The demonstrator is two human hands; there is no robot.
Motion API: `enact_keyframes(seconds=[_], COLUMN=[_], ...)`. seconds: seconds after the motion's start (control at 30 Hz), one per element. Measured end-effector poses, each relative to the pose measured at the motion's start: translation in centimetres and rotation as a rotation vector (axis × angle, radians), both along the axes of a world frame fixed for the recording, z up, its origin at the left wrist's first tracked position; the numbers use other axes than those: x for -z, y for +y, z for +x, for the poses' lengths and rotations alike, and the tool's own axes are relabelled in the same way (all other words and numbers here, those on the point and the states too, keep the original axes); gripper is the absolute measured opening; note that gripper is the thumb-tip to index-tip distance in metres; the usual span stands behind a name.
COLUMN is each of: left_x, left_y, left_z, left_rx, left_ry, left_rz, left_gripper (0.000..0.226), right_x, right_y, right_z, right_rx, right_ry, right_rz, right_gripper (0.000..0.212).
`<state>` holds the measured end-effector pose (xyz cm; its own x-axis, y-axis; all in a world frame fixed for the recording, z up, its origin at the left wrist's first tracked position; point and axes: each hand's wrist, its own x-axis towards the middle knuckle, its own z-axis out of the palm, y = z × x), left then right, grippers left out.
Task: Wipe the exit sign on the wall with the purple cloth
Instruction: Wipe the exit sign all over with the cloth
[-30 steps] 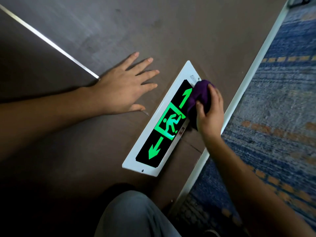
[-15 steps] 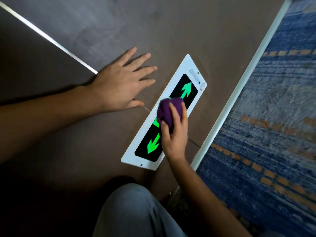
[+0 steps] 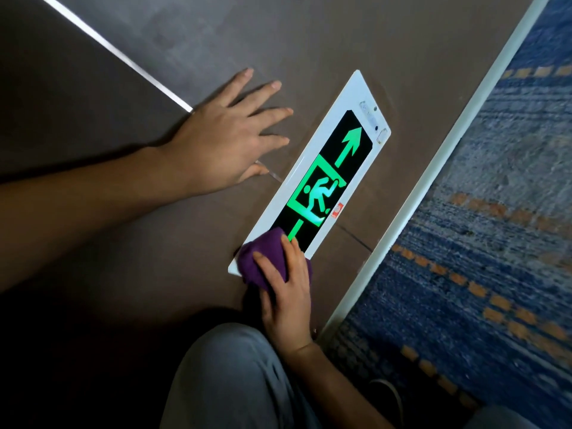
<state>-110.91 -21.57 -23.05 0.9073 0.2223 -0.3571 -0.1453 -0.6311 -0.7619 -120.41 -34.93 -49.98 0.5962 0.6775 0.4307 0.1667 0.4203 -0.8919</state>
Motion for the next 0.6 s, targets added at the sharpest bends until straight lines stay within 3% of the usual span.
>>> enact_keyframes(seconds=[0.17, 0.37, 0.6], left_x=[-0.1, -0.1, 0.2], left_y=[0.0, -0.5, -0.5], left_z=[0.0, 0.3, -0.2], left_rx=[-0.015, -0.012, -0.014], left_ry=[0.024, 0.025, 0.033], left_rz=[-0.008, -0.001, 0.018], left_gripper=[0.054, 0.053, 0.059], right_x=[2.9, 4.9, 1.4], right_y=[0.7, -0.3, 2.2], right_z=[1.3, 1.3, 3.4], right_rx=[0.011, -0.008, 0.062], right_ry=[-0.132, 0.041, -0.004], right_rz=[-0.051, -0.240, -0.085], right_gripper=[0.062, 0.073, 0.061])
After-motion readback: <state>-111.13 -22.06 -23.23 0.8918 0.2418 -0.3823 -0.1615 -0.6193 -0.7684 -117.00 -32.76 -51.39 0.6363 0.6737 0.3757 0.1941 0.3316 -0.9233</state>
